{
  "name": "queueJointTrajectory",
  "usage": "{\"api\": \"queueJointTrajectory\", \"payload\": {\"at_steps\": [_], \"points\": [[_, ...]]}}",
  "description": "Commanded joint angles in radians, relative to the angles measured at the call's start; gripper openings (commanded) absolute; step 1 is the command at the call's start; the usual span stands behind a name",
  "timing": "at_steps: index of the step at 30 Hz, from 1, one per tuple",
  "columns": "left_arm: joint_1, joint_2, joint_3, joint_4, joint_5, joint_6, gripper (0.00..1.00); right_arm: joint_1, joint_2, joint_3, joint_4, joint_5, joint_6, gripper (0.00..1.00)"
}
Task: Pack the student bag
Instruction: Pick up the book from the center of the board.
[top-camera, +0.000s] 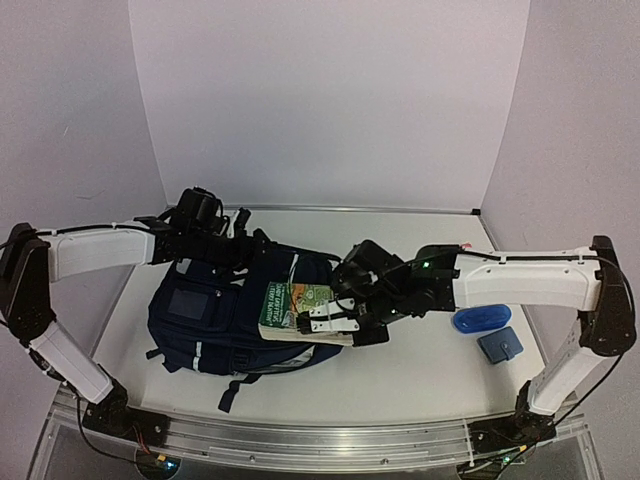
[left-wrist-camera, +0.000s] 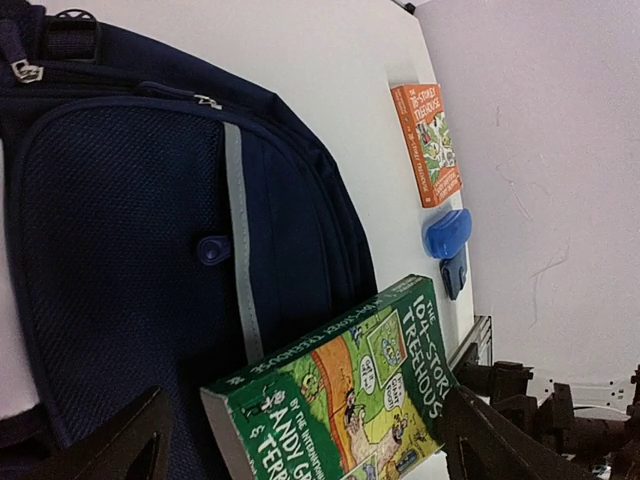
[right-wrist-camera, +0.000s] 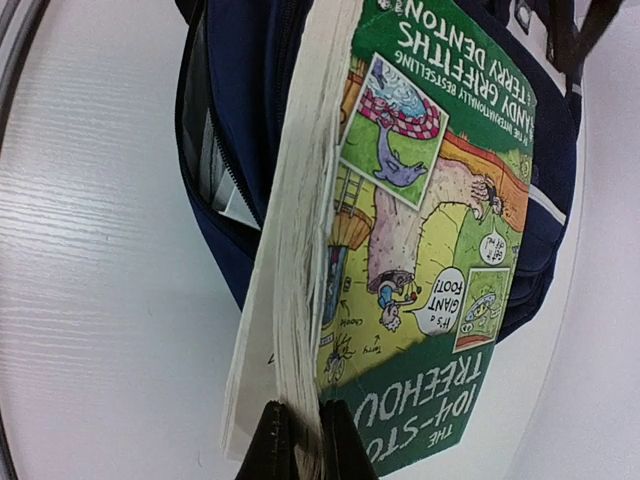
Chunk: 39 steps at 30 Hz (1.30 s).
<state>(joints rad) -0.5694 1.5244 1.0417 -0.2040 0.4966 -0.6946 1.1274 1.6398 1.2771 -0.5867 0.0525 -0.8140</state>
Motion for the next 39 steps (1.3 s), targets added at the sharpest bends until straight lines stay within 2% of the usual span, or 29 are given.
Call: {"api": "queueJointTrajectory", "payload": {"at_steps": [1,9,12,17,26,27,28,30,31,33,35,37,39], "points": [[0.000,0.074,0.090,-0.006,0.096,0.048,0.92,0.041,-0.021,-0.049,0.127,0.155,-0.090,0.00],[0.000,0.177,0.151,-0.055,0.178,0.120,0.93,0.059,-0.039,-0.194,0.355,0.294,-0.208,0.00],[-0.001,0.228,0.180,-0.066,0.251,0.131,0.89,0.063,-0.040,-0.228,0.438,0.337,-0.245,0.00],[-0.026,0.239,0.187,-0.064,0.352,0.162,0.74,0.066,-0.043,-0.257,0.518,0.379,-0.297,0.00],[-0.075,0.178,0.189,-0.086,0.452,0.205,0.36,0.066,-0.022,-0.265,0.623,0.434,-0.351,0.00],[-0.075,0.171,0.186,-0.084,0.452,0.204,0.31,0.066,-0.021,-0.259,0.627,0.441,-0.350,0.04],[-0.075,0.160,0.178,-0.078,0.448,0.200,0.26,0.066,-0.022,-0.250,0.630,0.447,-0.345,0.12],[-0.070,0.122,0.160,-0.046,0.409,0.177,0.14,0.063,-0.029,-0.226,0.631,0.461,-0.317,0.41],[-0.064,0.101,0.151,-0.033,0.382,0.166,0.05,0.060,-0.036,-0.214,0.631,0.466,-0.297,0.54],[-0.043,0.046,0.118,0.030,0.334,0.122,0.00,0.039,-0.055,-0.180,0.628,0.467,-0.218,0.77],[-0.021,-0.016,0.091,0.124,0.284,0.074,0.00,-0.002,-0.084,-0.121,0.594,0.452,-0.087,0.95],[-0.007,-0.064,0.081,0.209,0.207,0.032,0.00,-0.062,-0.110,-0.031,0.479,0.391,0.079,0.98],[0.003,-0.101,0.071,0.324,0.136,-0.023,0.00,-0.149,-0.129,0.082,0.368,0.264,0.270,0.98]]}}
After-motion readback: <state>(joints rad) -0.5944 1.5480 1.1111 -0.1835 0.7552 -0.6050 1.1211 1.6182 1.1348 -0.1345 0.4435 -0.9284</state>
